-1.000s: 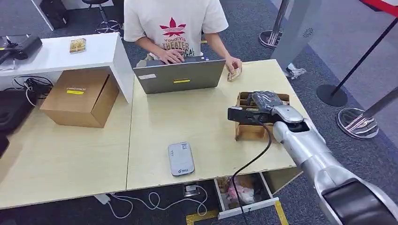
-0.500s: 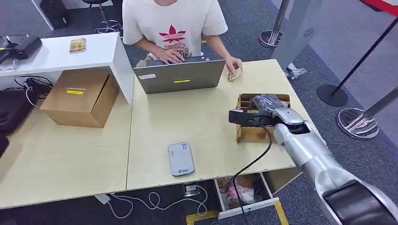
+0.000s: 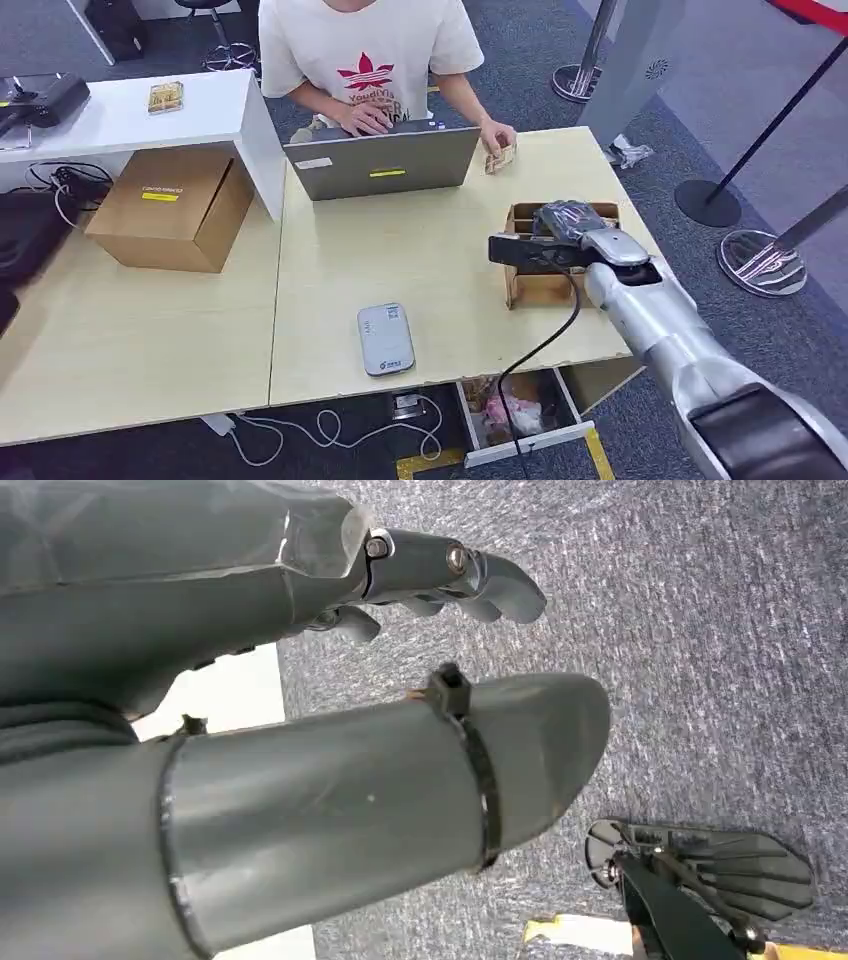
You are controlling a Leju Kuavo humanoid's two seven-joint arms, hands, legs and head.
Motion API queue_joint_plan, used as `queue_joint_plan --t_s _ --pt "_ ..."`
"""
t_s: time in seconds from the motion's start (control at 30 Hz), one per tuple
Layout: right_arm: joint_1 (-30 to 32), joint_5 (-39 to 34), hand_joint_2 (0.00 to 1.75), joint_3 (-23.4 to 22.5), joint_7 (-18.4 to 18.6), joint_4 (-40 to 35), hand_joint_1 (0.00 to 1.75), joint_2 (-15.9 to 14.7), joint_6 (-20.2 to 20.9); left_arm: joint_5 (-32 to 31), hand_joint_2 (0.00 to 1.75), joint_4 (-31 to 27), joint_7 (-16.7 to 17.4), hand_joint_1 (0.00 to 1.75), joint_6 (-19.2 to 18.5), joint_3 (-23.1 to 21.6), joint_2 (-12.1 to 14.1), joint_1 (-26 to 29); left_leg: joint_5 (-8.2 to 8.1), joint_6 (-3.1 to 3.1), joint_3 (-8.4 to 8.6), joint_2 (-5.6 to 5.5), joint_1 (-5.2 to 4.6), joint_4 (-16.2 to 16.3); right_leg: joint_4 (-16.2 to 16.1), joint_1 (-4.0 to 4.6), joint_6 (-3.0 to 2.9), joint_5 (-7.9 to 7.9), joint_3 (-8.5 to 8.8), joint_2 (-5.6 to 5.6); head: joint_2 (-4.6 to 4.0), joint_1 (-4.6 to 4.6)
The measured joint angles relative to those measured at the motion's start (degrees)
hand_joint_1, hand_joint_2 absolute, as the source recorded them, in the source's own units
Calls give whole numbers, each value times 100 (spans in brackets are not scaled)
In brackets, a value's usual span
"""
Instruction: Pass the card to the sensor for recognition and then transmit it.
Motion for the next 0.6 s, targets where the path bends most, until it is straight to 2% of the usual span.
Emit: queue_joint_plan --t_s 0.2,0.27,0.6 --pt "-72 37 175 -4 -35 0 147 -9 4 0 0 0 2 0 0 0 -2 0 0 0 1 1 0 0 0 0 0 0 1 0 0 0" --pt "-98 48 175 -4 -37 0 143 -11 11 0 0 0 0 0 0 0 -2 0 0 0 2 1 0 0 0 0 0 0 1 1 0 0" --pt "-234 107 175 -4 -55 -28 147 -20 107 -9 0 0 0 0 0 -2 -2 -2 0 0 2 3 0 0 0 0 0 1 2 1 0 0"
